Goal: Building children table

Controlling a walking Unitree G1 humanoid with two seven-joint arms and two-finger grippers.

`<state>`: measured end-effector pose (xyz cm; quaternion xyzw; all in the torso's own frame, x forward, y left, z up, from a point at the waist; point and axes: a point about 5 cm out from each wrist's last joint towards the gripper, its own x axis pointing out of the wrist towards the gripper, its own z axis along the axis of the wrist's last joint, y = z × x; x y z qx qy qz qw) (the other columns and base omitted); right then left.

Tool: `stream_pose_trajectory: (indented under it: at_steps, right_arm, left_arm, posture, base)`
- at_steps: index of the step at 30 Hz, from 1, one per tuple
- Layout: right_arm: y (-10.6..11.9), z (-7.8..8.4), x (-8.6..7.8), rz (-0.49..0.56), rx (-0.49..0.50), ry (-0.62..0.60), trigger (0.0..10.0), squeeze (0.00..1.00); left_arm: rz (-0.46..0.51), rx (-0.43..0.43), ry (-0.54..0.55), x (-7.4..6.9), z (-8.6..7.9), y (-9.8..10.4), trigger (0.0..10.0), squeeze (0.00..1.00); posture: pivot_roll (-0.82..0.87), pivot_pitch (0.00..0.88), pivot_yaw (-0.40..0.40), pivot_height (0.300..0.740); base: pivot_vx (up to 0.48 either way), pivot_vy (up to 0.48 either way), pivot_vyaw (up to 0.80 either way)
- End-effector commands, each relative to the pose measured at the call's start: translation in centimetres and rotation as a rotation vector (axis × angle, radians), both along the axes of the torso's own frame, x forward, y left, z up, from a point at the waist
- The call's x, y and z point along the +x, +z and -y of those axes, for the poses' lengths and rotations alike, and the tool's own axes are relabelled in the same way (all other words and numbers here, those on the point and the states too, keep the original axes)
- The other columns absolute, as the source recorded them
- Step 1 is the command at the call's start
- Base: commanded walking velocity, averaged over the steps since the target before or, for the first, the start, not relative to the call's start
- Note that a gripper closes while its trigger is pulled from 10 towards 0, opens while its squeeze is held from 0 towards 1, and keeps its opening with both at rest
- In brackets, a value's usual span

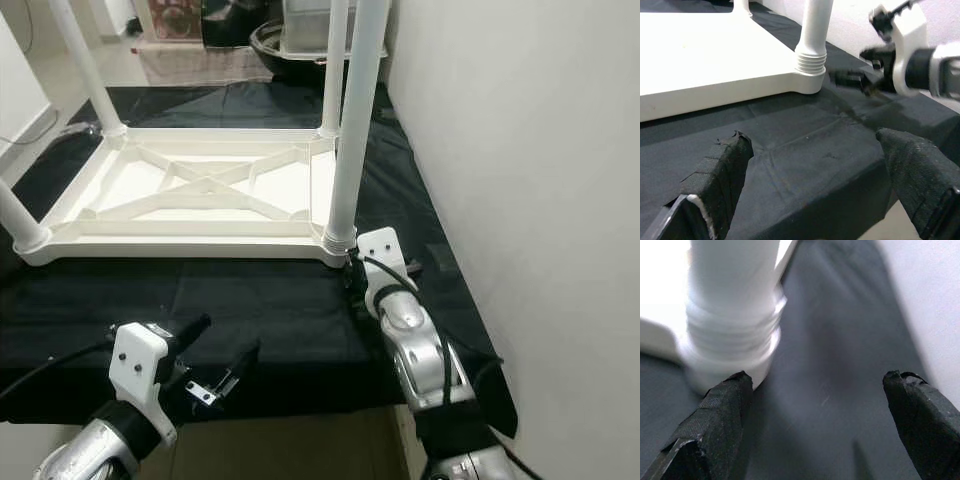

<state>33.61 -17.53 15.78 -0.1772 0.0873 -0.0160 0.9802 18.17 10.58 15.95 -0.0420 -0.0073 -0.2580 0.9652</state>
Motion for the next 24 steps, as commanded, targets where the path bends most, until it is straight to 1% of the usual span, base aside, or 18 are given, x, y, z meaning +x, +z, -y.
stream_pose_trajectory:
  at_steps: [1, 2, 3, 4, 5, 6, 7, 9, 10, 11, 13, 16, 18, 20, 22, 23, 24]
  right_arm:
    - [0.0, -0.3, 0.9, 0.036, -0.025, 0.0, 10.0, 0.0]
    - [0.0, -0.3, 0.9, 0.036, -0.025, 0.0, 10.0, 0.0]
    - [0.3, -0.3, 1.6, 0.064, -0.044, -0.013, 10.0, 0.0]
    - [0.4, -0.2, 2.2, 0.074, -0.036, -0.024, 10.0, 0.0]
    - [0.4, -0.2, 2.2, 0.074, -0.036, -0.024, 10.0, 0.0]
    - [0.9, 0.2, 3.1, 0.099, -0.063, -0.049, 10.0, 0.0]
    - [0.9, 0.2, 3.1, 0.099, -0.063, -0.049, 10.0, 0.0]
    - [1.3, 0.6, 3.7, 0.111, -0.091, -0.057, 10.0, 0.0]
    - [1.3, 0.6, 3.7, 0.111, -0.091, -0.057, 10.0, 0.0]
    - [1.2, 0.9, 4.2, 0.103, -0.096, -0.064, 10.0, 0.0]
    - [1.0, 1.1, 4.5, 0.099, -0.096, -0.07, 10.0, 0.0]
    - [0.7, 1.0, 4.9, 0.089, -0.088, -0.053, 10.0, 0.0]
    - [0.4, 0.6, 5.1, 0.077, -0.073, -0.027, 10.0, 0.0]
    - [0.4, 0.6, 5.1, 0.077, -0.073, -0.027, 10.0, 0.0]
    - [0.3, 0.4, 5.3, 0.076, -0.069, -0.018, 10.0, 0.0]
    - [0.4, -0.1, 5.7, 0.091, -0.068, 0.001, 10.0, 0.0]
    - [0.4, -0.1, 5.7, 0.091, -0.068, 0.001, 10.0, 0.0]
  left_arm:
    - [-0.013, 0.01, 0.005, -0.2, 0.0, -0.3, 10.0, 0.0]
    - [-0.013, 0.01, 0.005, -0.2, 0.0, -0.3, 10.0, 0.0]
    - [-0.014, 0.009, 0.007, -0.2, 0.0, -0.3, 10.0, 0.0]
    - [-0.014, 0.012, 0.008, -0.3, 0.0, -0.2, 10.0, 0.0]
    - [-0.014, 0.012, 0.008, -0.3, 0.0, -0.2, 10.0, 0.0]
    - [-0.015, 0.014, 0.013, -0.5, -0.1, -0.1, 10.0, 0.0]
    - [-0.015, 0.014, 0.013, -0.5, -0.1, -0.1, 10.0, 0.0]
    - [-0.016, 0.014, 0.016, -0.7, -0.2, 0.0, 10.0, 0.0]
    - [-0.016, 0.014, 0.016, -0.7, -0.2, 0.0, 10.0, 0.0]
    - [-0.018, 0.012, 0.015, -0.8, -0.1, 0.0, 10.0, 0.0]
    - [-0.02, 0.012, 0.015, -0.8, -0.1, 0.0, 10.0, 0.0]
    - [-0.022, 0.009, 0.015, -1.0, -0.1, 0.1, 10.0, 0.0]
    - [-0.023, 0.009, 0.015, -1.1, -0.1, 0.1, 10.0, 0.0]
    - [-0.023, 0.009, 0.015, -1.1, -0.1, 0.1, 10.0, 0.0]
    - [-0.024, 0.008, 0.014, -1.1, 0.0, 0.1, 10.0, 0.0]
    - [-0.025, 0.005, 0.011, -1.5, 0.1, 0.4, 10.0, 0.0]
    - [-0.025, 0.005, 0.011, -1.5, 0.1, 0.4, 10.0, 0.0]
  posture:
    - [0.06, 0.118, 0.012, 0.74]
    - [0.06, 0.118, 0.012, 0.74]
    - [0.08, 0.126, 0.007, 0.74]
    - [0.08, 0.126, 0.007, 0.74]
    - [0.08, 0.126, 0.007, 0.74]
    - [0.08, 0.136, 0.006, 0.74]
    - [0.08, 0.136, 0.006, 0.74]
    - [0.08, 0.145, 0.006, 0.74]
    - [0.08, 0.145, 0.006, 0.74]
    - [0.09, 0.152, 0.006, 0.74]
    - [0.09, 0.152, 0.006, 0.74]
    - [0.09, 0.167, 0.01, 0.74]
    - [0.09, 0.167, 0.01, 0.74]
    - [0.09, 0.167, 0.01, 0.74]
    - [0.1, 0.177, 0.013, 0.74]
    - [0.12, 0.207, 0.023, 0.74]
    - [0.12, 0.207, 0.023, 0.74]
  base:
    - [0.0, 0.0, 0.0]
    - [0.0, 0.0, 0.0]
    - [0.0, 0.0, 0.0]
    - [0.0, 0.0, 0.0]
    - [0.0, 0.0, 0.0]
    - [0.0, 0.0, 0.0]
    - [0.0, 0.0, 0.0]
    - [0.0, 0.0, 0.0]
    - [0.0, 0.0, 0.0]
    - [0.0, 0.0, 0.0]
    - [0.0, 0.0, 0.0]
    - [0.0, 0.0, 0.0]
    - [0.0, 0.0, 0.0]
    - [0.0, 0.0, 0.0]
    - [0.0, 0.0, 0.0]
    - [0.0, 0.0, 0.0]
    - [0.0, 0.0, 0.0]
